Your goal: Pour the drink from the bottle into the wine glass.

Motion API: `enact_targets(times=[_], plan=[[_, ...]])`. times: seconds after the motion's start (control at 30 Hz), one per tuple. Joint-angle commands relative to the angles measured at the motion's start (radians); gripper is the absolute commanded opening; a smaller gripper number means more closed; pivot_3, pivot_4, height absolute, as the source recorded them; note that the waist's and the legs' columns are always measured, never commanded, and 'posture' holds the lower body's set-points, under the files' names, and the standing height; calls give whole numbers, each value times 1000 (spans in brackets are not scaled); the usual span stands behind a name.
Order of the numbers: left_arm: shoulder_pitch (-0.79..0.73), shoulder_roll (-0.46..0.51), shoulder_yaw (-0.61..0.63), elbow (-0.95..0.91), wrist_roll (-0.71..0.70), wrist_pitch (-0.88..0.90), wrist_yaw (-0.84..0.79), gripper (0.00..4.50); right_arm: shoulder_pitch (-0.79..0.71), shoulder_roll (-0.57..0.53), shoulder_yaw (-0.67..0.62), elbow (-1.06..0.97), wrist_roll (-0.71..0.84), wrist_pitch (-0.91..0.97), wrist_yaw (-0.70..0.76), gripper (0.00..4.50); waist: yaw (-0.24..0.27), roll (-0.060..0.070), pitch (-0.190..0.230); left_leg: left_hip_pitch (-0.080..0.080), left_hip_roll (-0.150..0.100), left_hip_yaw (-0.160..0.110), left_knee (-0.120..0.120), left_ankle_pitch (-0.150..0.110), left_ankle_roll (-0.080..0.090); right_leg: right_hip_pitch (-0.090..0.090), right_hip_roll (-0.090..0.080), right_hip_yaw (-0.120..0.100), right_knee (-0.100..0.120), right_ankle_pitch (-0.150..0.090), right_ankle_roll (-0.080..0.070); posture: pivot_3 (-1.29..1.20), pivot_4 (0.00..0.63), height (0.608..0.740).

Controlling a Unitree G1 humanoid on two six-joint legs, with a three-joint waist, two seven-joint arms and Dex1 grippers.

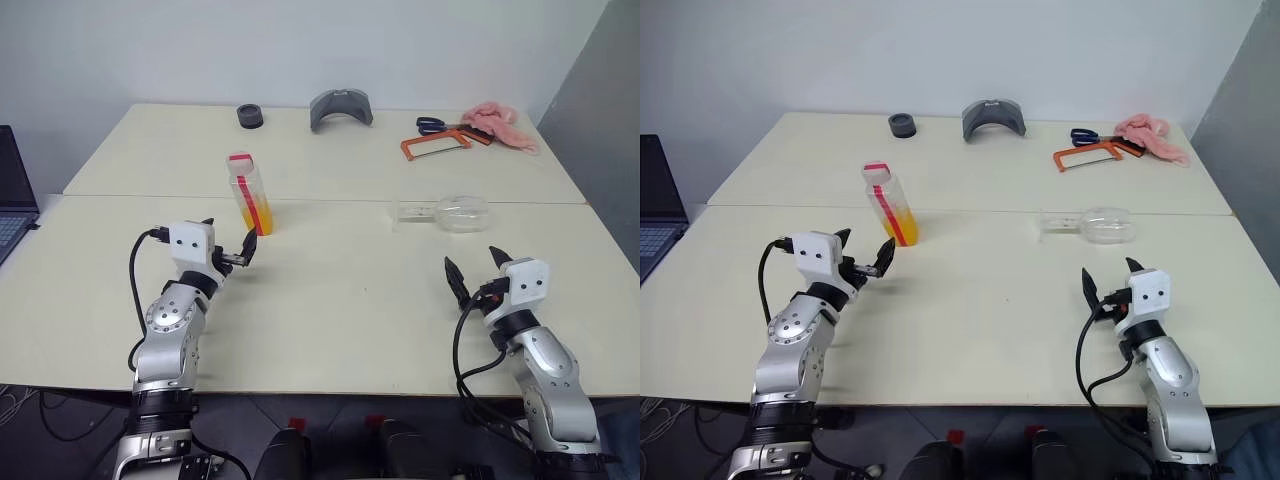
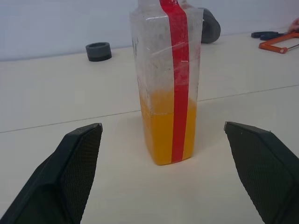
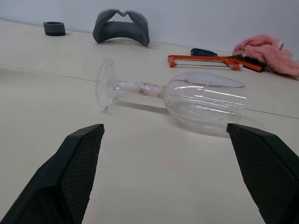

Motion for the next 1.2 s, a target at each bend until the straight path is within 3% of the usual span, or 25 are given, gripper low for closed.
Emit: enact_targets(times=[0.03,0.43,0.83,1.2], plan=[[-1,-1,0,-38,4,-21,7,4484,-10,-11,-6,-18,1,-19,8,4500,0,0,0,0,0,0,0,0,0,0,0,0,0,0,0,0,150,740],[-16,-31,0,-31,-30,-10,-10,4484,3,-34,21,-51,8,-5,59,4500,0,0,0,0,0,0,0,0,0,0,0,0,0,0,0,0,150,740],[-111,-71,-49,-24,55,51,121,4484,11,-194,96,-304,222,277,265,4500,1,0,0,0,-2,-5,1,0,0,5,0,-6,-2,0,0,0,150,740],[-192,-88,-51,34,118,53,226,4484,-6,-255,103,-329,255,339,310,4500,3,0,0,-3,-11,-11,2,0,0,6,-2,-14,-5,0,0,0,150,740]])
